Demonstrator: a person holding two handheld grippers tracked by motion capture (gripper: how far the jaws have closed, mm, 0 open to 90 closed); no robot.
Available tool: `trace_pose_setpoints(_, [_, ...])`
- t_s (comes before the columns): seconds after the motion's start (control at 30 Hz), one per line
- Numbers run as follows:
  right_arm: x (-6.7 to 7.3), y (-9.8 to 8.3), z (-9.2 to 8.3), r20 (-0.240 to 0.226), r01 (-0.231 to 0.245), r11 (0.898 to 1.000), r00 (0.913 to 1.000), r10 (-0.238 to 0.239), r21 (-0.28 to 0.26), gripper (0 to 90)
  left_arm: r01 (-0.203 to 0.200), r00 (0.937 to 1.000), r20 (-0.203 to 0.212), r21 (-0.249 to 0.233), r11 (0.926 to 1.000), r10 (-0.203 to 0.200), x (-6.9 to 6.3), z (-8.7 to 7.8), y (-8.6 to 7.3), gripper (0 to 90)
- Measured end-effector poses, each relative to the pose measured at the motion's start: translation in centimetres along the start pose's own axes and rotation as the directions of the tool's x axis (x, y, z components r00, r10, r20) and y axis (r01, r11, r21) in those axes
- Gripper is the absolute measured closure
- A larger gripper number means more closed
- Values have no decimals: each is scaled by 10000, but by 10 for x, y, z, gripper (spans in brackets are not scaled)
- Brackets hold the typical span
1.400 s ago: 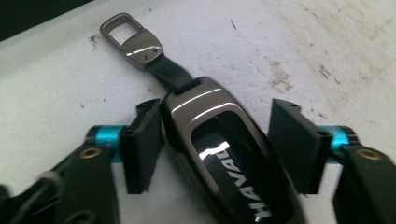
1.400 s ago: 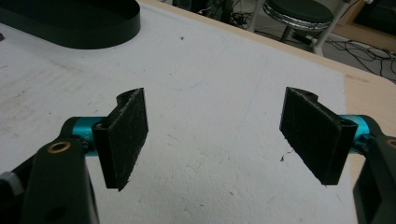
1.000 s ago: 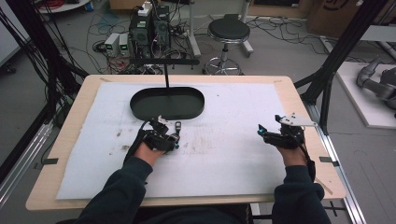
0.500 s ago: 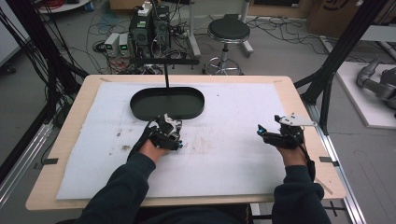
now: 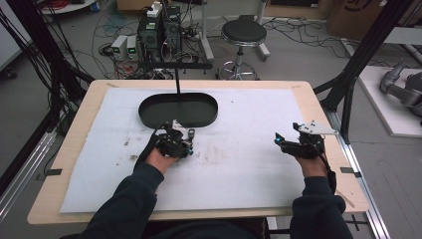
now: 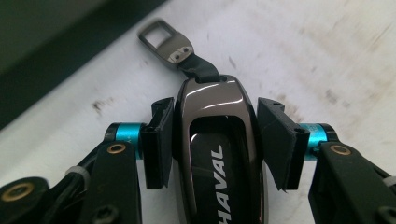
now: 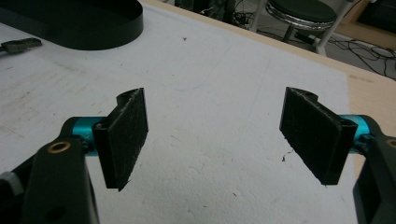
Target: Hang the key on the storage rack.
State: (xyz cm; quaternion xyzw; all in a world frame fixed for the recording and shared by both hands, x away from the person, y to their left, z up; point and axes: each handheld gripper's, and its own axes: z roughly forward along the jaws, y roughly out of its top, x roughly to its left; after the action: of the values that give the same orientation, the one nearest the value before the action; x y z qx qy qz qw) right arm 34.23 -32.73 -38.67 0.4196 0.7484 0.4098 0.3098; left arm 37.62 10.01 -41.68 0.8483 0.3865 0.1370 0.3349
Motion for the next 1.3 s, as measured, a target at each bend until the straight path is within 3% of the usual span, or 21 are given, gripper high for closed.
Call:
trace_pose_setpoints(0.17, [0, 0, 0, 20, -4, 10000, 10000, 4, 41, 240, 209, 9996, -182, -968, 9951, -228, 16, -29, 8, 486])
trace_pose_setpoints(0.27, [0, 0, 0, 48, -36, 10000, 10000, 36, 12, 240, 237, 9992, -294, -1190, 9926, -273, 21, -38, 11, 486])
trace_pose_setpoints(0.33, [0, 1, 0, 38, -104, 9999, 9999, 104, -7, 241, 287, 9984, -425, -1642, 9860, -362, 28, -51, 15, 486])
trace_pose_setpoints(0.43, [-1, 1, -1, 36, -56, 10000, 10000, 57, -54, 241, 296, 9977, -548, -1869, 9819, -406, 32, -58, 18, 487])
trace_pose_setpoints(0.53, [-1, 1, -1, 17, -115, 9999, 9999, 115, -79, 241, 374, 9961, -697, -2278, 9730, -546, 40, -69, 20, 486])
trace_pose_setpoints(0.57, [-1, 1, -1, 7, -109, 9998, 9999, 109, -143, 241, 612, 9942, -695, -2595, 9638, -819, 47, -77, 22, 486])
trace_pose_setpoints(0.63, [-1, 1, -1, 17, -113, 9998, 9999, 113, -157, 241, 631, 9937, -725, -2731, 9599, -859, 51, -81, 24, 487])
trace_pose_setpoints(0.67, [-1, 2, -2, 0, -141, 9998, 9999, 141, -161, 241, 720, 9920, -777, -2975, 9520, -993, 58, -88, 27, 487])
trace_pose_setpoints(0.73, [-1, 2, -2, 0, -170, 9997, 9999, 170, -194, 241, 711, 9909, -873, -3068, 9491, -1025, 62, -92, 29, 487])
trace_pose_setpoints(0.97, [-2, 2, -2, 13, -152, 9994, 9999, 152, -306, 241, 886, 9829, -1185, -3678, 9257, -1412, 91, -116, 47, 486])
trace_pose_setpoints(1.07, [-1, 3, -1, -21, -64, 9994, 10000, 64, -345, 243, 869, 9783, -1435, -3721, 9241, -1498, 107, -125, 59, 486])
trace_pose_setpoints(1.3, [-2, 3, -2, -57, -106, 9991, 9999, 103, -416, 243, 837, 9689, -1837, -3873, 9182, -1658, 125, -133, 76, 486])
